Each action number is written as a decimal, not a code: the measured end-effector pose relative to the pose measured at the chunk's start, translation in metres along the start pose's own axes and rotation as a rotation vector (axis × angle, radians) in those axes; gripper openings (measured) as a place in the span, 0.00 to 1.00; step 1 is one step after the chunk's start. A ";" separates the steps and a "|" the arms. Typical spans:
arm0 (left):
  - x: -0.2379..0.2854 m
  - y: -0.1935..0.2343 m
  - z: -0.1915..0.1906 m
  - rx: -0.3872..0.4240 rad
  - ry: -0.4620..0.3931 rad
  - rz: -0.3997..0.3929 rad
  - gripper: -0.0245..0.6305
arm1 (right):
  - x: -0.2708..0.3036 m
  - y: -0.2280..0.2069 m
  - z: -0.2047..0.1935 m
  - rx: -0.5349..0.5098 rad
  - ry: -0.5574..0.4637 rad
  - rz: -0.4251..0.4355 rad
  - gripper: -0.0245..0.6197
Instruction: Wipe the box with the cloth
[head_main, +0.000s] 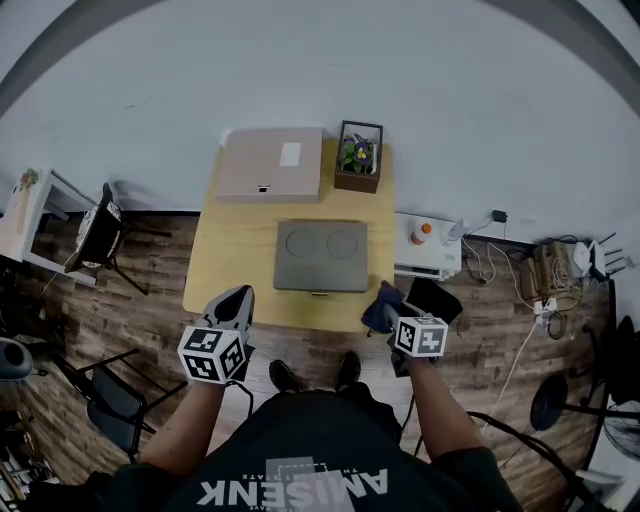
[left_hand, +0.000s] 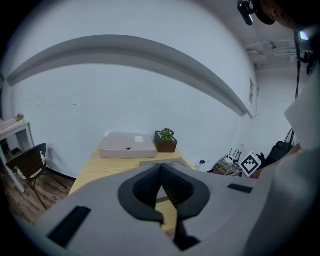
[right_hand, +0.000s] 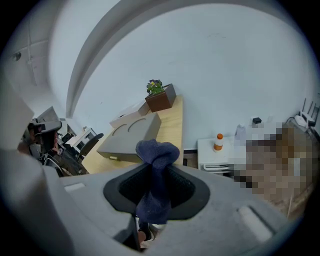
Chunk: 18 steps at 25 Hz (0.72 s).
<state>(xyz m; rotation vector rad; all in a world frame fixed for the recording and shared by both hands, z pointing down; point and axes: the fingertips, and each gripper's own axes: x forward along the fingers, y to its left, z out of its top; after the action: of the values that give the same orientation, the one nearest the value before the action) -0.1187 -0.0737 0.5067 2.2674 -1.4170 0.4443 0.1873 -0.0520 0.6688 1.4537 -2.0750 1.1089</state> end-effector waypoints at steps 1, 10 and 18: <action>0.000 0.001 0.001 -0.001 0.000 0.006 0.04 | -0.002 0.001 0.001 -0.003 -0.003 0.006 0.19; -0.002 0.013 0.019 0.018 -0.020 0.068 0.04 | -0.016 0.027 0.030 -0.069 -0.071 0.082 0.19; -0.003 0.061 0.042 0.053 -0.073 0.011 0.04 | -0.008 0.104 0.080 -0.121 -0.169 0.129 0.19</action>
<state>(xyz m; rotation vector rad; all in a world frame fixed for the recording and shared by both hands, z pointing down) -0.1731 -0.1159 0.4806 2.3412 -1.4699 0.4115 0.1068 -0.0926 0.5729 1.4153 -2.3382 0.9157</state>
